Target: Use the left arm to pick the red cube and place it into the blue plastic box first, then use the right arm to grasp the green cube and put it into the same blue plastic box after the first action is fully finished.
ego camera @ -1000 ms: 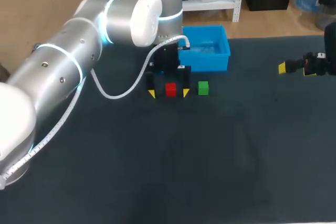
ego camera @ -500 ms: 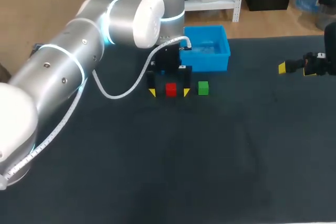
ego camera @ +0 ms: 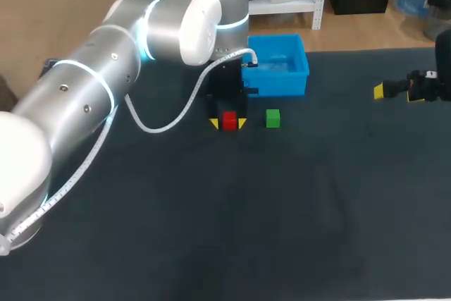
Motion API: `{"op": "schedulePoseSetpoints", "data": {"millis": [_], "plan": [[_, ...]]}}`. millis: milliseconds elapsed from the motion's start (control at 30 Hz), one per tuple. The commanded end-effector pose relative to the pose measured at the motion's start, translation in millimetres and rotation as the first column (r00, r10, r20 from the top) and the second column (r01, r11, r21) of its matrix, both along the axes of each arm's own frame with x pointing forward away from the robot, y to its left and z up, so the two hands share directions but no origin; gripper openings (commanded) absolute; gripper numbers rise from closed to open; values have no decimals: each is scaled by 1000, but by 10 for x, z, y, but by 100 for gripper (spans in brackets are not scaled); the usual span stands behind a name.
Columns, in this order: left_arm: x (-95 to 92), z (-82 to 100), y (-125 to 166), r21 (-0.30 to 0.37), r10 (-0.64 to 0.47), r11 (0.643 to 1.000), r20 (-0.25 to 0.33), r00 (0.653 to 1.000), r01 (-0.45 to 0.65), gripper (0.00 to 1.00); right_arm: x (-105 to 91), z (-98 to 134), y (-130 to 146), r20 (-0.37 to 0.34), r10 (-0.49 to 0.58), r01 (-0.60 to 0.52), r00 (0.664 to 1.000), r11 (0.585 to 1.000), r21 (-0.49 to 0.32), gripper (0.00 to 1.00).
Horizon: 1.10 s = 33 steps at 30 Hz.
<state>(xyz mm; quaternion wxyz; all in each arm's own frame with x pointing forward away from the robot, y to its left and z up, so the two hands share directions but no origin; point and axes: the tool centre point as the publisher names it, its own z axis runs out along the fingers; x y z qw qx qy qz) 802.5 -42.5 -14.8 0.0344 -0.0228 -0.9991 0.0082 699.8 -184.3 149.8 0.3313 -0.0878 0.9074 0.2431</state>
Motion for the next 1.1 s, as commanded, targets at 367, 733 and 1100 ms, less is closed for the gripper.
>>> {"op": "schedulePoseSetpoints", "data": {"millis": [367,733,1100], "plan": [[19,-29,1,28,0,1000,-196,981,6,0,3,-1,-2,-1,1,-1,1000,1000,0,100],[-27,110,39,30,-10,999,-183,983,15,0,3,-1,-2,-1,1,-1,1000,1000,0,100],[9,317,38,42,-30,998,-147,989,36,0,3,-1,-2,-1,1,-1,1000,1000,0,100]]}}
